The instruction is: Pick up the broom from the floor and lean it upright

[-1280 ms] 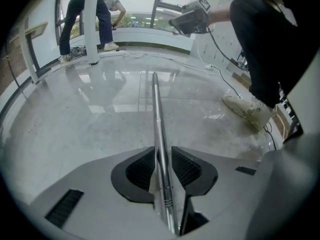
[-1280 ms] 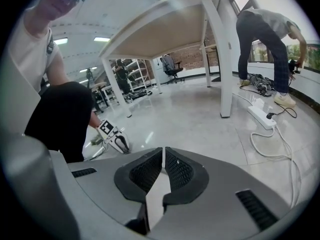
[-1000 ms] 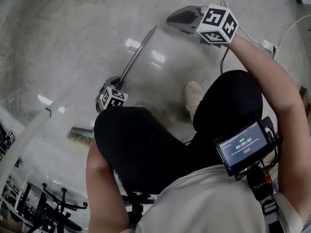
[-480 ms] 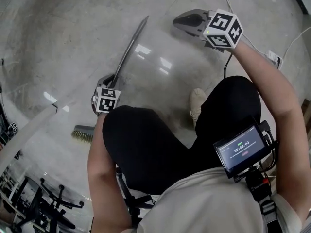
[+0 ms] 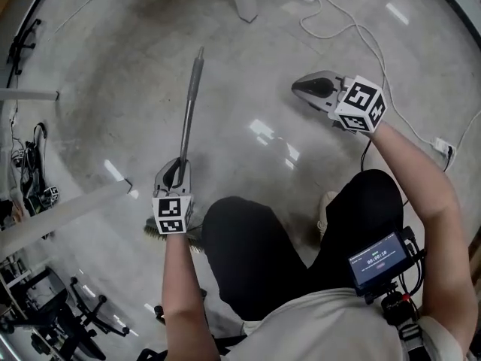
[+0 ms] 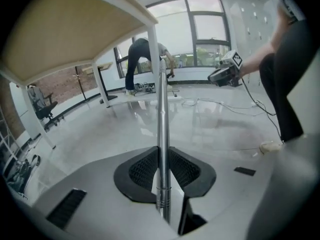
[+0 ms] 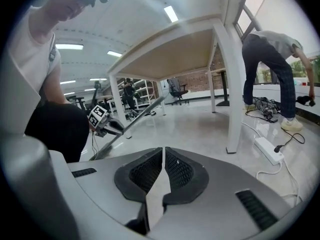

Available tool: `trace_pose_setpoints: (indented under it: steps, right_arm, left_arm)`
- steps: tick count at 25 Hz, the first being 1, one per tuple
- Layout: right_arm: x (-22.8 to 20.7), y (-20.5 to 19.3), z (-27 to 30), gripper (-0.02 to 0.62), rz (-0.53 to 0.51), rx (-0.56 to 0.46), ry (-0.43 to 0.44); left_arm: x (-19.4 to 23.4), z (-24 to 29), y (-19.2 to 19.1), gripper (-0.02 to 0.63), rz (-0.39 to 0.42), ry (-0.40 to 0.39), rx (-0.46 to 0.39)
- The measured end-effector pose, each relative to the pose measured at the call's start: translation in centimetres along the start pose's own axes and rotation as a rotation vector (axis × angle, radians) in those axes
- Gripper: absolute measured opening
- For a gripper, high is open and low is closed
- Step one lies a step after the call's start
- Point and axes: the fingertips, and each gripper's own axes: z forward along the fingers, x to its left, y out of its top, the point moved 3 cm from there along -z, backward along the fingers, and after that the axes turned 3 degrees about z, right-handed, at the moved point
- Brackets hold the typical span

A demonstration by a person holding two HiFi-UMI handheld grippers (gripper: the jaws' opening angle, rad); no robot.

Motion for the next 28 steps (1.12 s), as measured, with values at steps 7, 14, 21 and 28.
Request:
trace_pose_setpoints:
  steps: [7, 14, 21, 28]
  right_arm:
    - [-0.3, 7.0, 3.7, 0.028, -0.079, -0.084, 0.063]
    - [4.3, 11.2, 5.3, 0.028, -0.033, -0.094, 0.186]
    - [9.0, 13.6, 5.1, 0.028, 0.074, -0.036, 0.280]
    - [10.0, 13.7, -0.8, 0.028, 0.138, 0.089, 0.332]
  left_arm:
    - [5.4, -5.9, 3.9, 0.077, -0.029, 0.196, -0.146]
    - [6.5, -9.3, 6.0, 0.075, -0.117, 0.240, -0.187]
    - [6.3, -11.4, 6.2, 0.075, -0.176, 0.255, -0.107]
    - [0.3, -10.2, 5.6, 0.075, -0.311, 0.291, 0.041]
